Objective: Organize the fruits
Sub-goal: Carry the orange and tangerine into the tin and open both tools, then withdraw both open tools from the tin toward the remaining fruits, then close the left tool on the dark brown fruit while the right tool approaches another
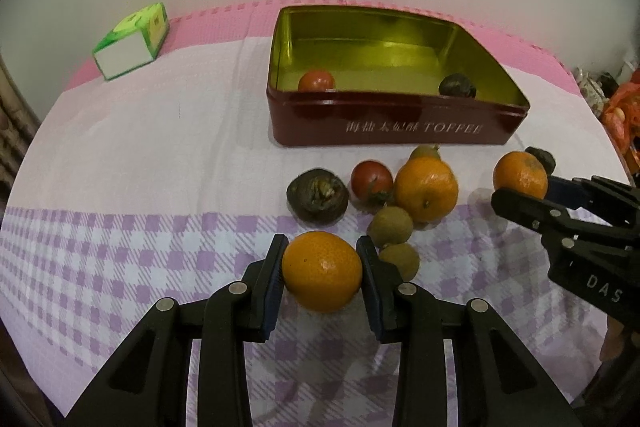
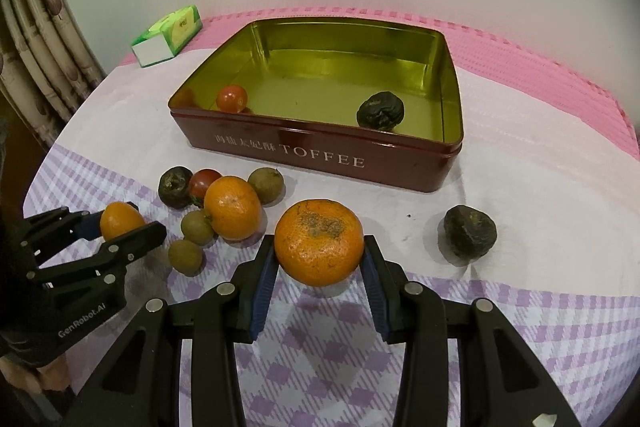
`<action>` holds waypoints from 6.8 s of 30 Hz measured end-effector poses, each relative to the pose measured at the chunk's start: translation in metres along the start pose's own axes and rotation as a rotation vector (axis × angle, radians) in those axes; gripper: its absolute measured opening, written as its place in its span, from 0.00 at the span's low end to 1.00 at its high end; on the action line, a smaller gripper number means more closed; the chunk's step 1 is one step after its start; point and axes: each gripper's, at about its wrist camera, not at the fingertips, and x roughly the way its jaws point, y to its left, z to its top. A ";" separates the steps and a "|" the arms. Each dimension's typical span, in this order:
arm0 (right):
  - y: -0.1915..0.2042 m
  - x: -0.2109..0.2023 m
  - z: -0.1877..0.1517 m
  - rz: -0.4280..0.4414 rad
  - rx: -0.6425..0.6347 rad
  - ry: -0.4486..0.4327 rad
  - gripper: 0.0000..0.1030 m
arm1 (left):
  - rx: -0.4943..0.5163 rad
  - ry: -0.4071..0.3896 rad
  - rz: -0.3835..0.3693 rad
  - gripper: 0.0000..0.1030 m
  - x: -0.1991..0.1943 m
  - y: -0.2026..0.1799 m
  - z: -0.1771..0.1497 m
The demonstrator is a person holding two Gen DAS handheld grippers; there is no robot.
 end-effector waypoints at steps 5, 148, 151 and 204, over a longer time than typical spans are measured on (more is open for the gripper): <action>0.000 -0.007 0.002 0.002 0.000 -0.011 0.37 | 0.000 -0.017 -0.009 0.35 -0.009 0.000 0.008; -0.065 -0.014 -0.023 -0.099 0.134 0.014 0.46 | -0.021 0.027 0.050 0.36 0.020 0.015 0.012; -0.064 -0.012 -0.023 -0.096 0.130 0.015 0.46 | -0.020 0.029 0.039 0.36 0.021 0.013 0.013; -0.089 0.027 0.002 -0.158 0.109 0.008 0.47 | 0.019 -0.028 0.005 0.36 0.034 0.004 0.027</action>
